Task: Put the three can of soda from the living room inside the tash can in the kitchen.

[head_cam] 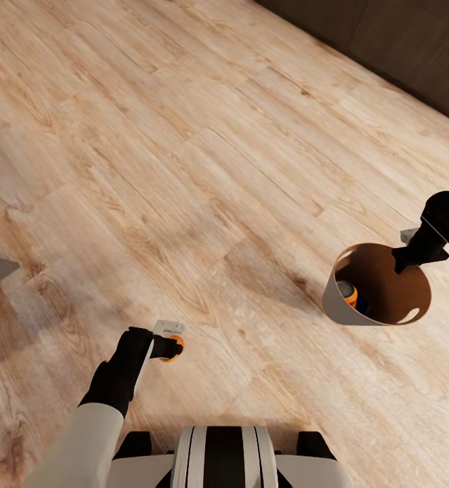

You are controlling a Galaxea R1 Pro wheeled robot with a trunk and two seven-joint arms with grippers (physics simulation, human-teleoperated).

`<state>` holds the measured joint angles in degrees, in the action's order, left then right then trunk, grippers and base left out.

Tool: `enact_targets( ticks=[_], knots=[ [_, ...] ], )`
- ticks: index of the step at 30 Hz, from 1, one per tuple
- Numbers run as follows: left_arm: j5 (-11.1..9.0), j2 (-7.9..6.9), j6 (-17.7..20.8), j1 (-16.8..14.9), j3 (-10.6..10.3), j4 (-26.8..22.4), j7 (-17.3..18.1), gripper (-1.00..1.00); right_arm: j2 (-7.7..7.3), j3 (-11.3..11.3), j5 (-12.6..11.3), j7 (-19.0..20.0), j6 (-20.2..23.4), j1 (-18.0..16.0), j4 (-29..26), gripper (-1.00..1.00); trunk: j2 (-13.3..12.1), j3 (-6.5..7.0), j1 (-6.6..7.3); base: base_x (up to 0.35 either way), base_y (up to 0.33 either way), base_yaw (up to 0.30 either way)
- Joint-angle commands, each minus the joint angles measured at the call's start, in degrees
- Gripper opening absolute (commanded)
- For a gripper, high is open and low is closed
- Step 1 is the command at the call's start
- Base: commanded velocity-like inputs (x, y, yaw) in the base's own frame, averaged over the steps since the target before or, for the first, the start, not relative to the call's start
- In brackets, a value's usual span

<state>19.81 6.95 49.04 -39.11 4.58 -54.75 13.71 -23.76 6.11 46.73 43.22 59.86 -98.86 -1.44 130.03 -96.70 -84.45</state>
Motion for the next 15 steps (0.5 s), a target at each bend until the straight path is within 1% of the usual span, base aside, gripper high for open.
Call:
enact_targets(
  ticks=[1,4,12,13,15],
  knots=[
    [-0.01,0.0,0.0,0.0,0.0,0.0,0.0,1.0,-0.03,0.3,-0.15,0.02,0.14,-0.01,0.03,-1.0,0.0,-0.05,0.01,0.0,0.0,0.0],
    [-0.03,0.0,0.0,0.0,0.01,0.0,0.0,1.0,-0.11,0.3,-0.15,0.02,0.14,-0.01,0.03,-1.0,1.2,-0.74,-0.65,0.0,0.0,0.0],
    [-0.02,0.07,0.0,0.0,0.02,0.0,0.02,1.0,-0.17,0.31,-0.15,0.02,0.14,-0.01,0.09,-1.0,1.2,-1.04,-0.65,0.0,0.0,0.0],
    [-0.03,0.08,0.0,0.0,0.03,0.0,0.03,-1.0,-0.2,0.31,-0.15,0.02,0.14,-0.01,0.08,-1.0,1.2,-1.05,-0.65,0.0,0.0,0.0],
    [-0.03,0.05,0.0,0.07,0.01,0.0,0.17,-1.0,-0.23,0.3,-0.15,0.02,0.14,-0.01,0.07,-1.0,1.2,-1.07,-0.65,0.0,0.0,0.0]
  ],
)
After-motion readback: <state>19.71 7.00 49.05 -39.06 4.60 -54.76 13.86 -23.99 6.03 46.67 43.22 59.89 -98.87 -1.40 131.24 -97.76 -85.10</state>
